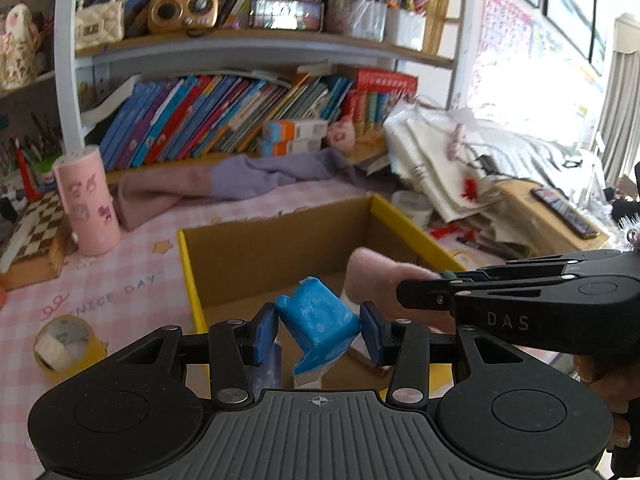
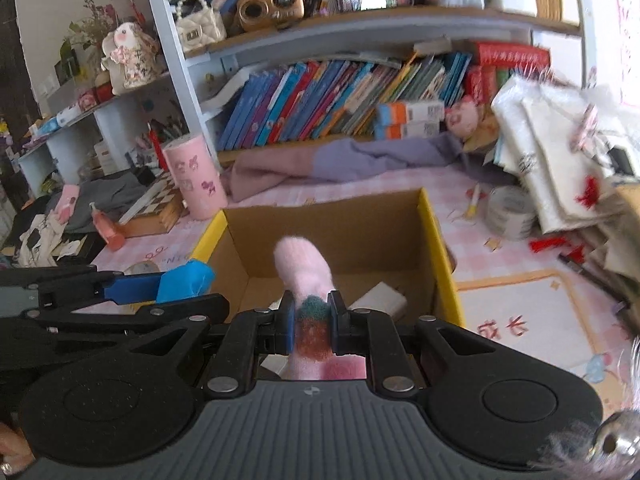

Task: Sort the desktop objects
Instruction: 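Lower the blue dispenser and pink bunny into the yellow box and open both grippers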

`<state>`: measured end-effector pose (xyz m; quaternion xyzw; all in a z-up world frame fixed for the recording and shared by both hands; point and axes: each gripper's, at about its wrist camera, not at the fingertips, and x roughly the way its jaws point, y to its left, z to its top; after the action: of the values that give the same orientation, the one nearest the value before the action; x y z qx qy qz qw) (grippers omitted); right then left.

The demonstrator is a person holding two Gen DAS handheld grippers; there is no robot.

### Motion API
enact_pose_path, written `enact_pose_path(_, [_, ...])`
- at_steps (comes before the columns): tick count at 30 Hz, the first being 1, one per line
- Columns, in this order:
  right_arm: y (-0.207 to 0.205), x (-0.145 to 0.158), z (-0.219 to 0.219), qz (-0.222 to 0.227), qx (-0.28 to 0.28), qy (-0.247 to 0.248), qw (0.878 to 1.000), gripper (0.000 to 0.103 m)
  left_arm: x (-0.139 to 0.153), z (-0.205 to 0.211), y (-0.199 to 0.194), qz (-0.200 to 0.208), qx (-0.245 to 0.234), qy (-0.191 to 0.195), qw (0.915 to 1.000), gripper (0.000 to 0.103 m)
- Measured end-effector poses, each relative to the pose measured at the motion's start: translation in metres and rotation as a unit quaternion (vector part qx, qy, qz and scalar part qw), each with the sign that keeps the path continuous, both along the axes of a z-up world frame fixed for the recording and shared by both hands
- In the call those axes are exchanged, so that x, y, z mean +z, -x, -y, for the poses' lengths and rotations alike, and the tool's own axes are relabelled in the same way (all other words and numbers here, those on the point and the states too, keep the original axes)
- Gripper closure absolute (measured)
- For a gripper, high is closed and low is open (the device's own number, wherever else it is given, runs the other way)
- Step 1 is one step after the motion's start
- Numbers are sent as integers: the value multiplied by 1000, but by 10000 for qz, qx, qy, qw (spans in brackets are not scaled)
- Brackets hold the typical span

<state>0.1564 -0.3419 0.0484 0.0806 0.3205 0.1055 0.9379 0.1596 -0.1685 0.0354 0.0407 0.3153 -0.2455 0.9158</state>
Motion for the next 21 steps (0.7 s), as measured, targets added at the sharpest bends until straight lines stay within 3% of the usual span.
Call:
enact_pose_path(14, [-47, -44, -1, -747, 421, -9, 9963, 88, -38, 15, -16, -571, 110, -413, 9975, 60])
enact_pose_path(21, [-59, -55, -4, -942, 530, 86, 9941, 88, -42, 18, -21, -649, 168, -513, 9964, 59])
